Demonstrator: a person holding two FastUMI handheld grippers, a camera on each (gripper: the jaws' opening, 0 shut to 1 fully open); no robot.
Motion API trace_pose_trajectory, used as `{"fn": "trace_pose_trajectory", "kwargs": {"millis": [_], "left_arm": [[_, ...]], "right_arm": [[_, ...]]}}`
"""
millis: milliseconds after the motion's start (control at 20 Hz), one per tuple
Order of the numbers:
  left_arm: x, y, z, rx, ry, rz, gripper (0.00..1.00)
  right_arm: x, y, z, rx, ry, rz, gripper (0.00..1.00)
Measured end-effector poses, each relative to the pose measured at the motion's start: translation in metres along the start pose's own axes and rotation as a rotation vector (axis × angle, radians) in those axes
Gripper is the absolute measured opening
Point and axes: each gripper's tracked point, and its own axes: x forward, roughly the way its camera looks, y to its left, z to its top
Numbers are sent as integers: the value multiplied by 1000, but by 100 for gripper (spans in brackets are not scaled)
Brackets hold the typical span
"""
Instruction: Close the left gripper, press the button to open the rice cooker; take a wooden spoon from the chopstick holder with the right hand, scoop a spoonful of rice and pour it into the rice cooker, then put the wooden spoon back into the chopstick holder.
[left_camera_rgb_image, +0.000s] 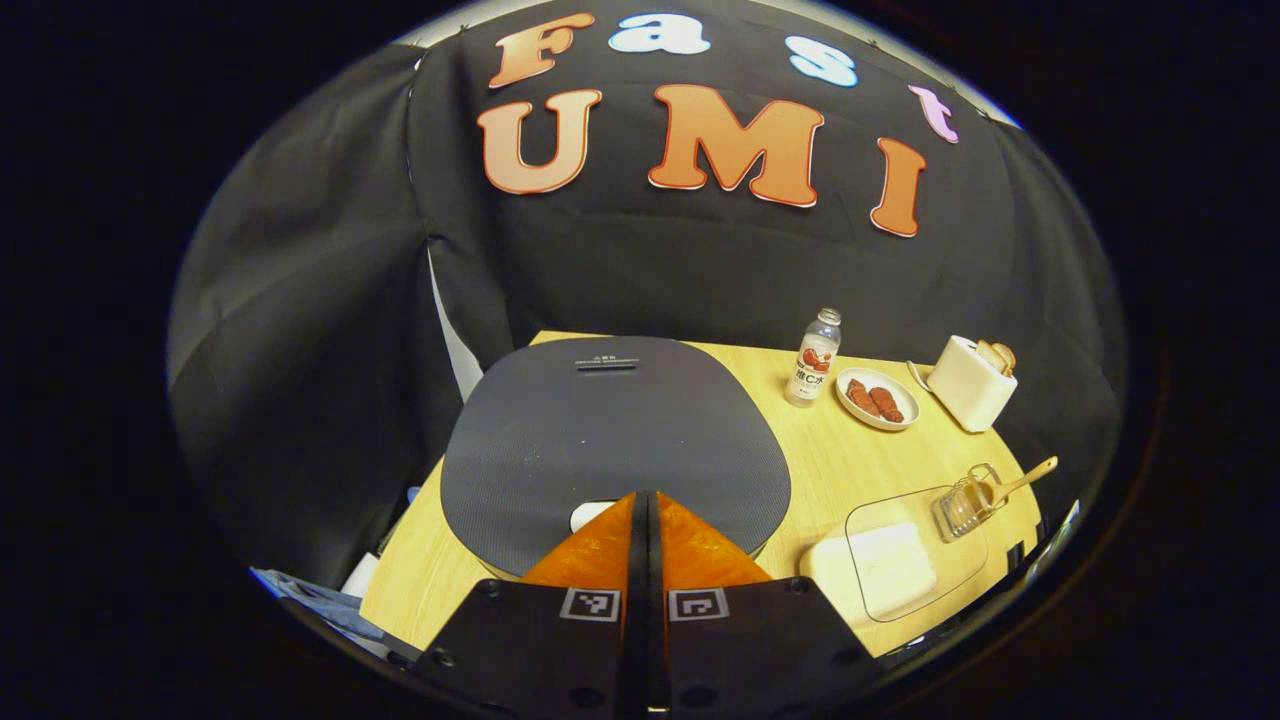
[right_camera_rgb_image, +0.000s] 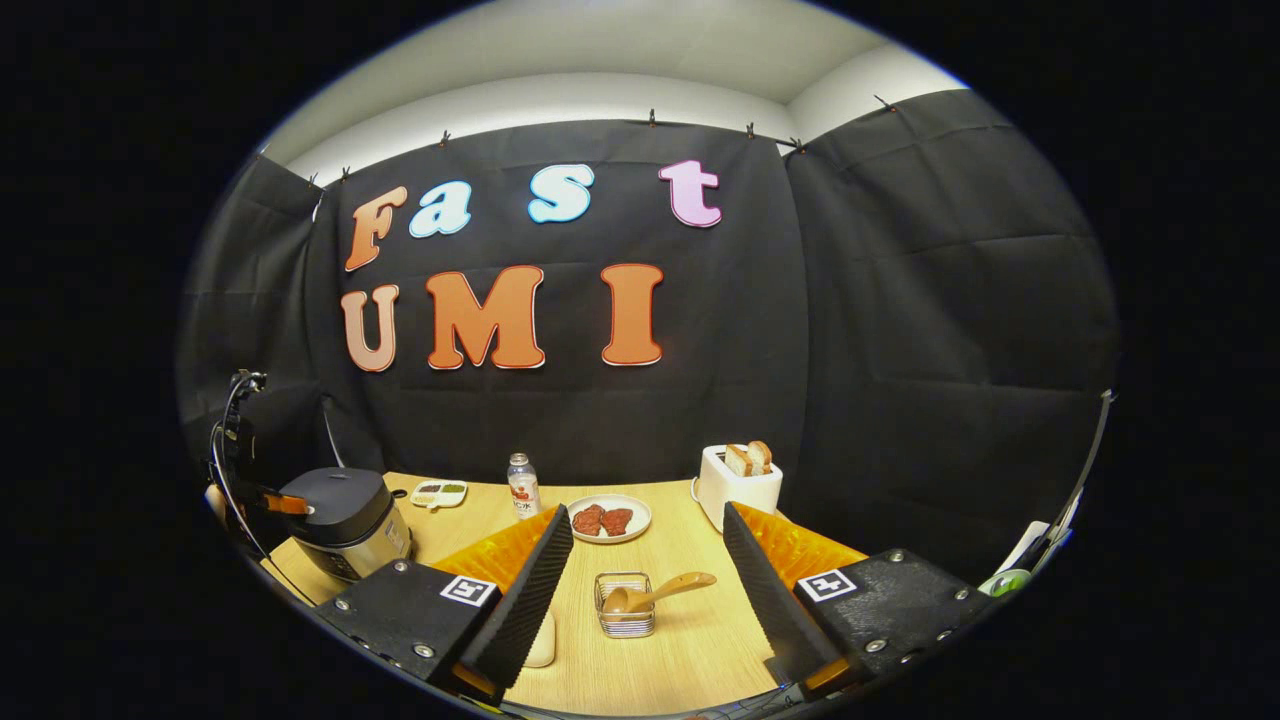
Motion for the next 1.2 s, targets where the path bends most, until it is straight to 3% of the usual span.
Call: {"fn": "trace_pose_trajectory", "kwargs": {"millis": [200,450,500,600,650,850,1100,1150,1200], "left_arm": [[-25,3,55,-57,-130,29,4],[-102,9,162,-87,-429,69,4],[-118,9,175,-82,-481,73,4],[-149,5,195,-61,-553,83,1],[-159,4,198,-50,-571,88,7],[-195,1,211,-30,-611,109,4],[-218,-1,214,-68,-612,121,9],[-223,4,214,-63,-619,143,15],[-230,10,215,-61,-627,169,23]], "right_arm": [[-4,-10,2,17,-6,-17,94],[-5,-25,-1,25,-11,-37,94],[-4,-27,-1,29,-11,-40,99],[-1,-30,-3,38,-17,-41,94],[1,-32,-4,39,-21,-43,94],[18,-41,-19,46,-25,-44,94],[48,-48,-54,96,20,-30,94],[55,-48,-63,123,35,-25,99],[62,-49,-74,158,50,-20,94]]}}
